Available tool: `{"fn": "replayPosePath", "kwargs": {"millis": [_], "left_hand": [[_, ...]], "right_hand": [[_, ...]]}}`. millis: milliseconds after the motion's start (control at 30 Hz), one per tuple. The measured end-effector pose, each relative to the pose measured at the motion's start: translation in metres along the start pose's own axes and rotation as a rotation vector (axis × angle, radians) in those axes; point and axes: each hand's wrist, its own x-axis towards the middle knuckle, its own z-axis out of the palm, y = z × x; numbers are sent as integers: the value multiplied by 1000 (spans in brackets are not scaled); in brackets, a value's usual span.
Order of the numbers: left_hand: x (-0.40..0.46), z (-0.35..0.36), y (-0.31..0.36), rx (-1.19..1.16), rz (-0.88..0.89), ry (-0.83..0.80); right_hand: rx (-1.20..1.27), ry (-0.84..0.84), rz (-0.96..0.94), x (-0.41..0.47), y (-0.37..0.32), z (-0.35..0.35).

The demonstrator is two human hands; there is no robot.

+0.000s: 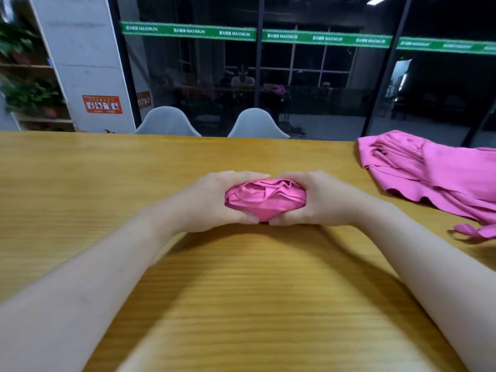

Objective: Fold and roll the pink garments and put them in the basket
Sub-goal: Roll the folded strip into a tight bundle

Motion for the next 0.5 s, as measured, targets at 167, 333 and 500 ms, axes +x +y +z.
{"fn": "replayPosePath", "kwargs": {"millis": [167, 333, 500], "left_hand": [[-3, 2, 10, -154, -17, -24], [-5, 5, 14, -208, -40, 46], [-5, 3, 20, -160, -2, 175]], "right_hand": [[-108, -10, 47, -6, -11, -5], [-184, 45, 53, -11, -18, -4], [-229, 190, 1, -11, -21, -5]]}}
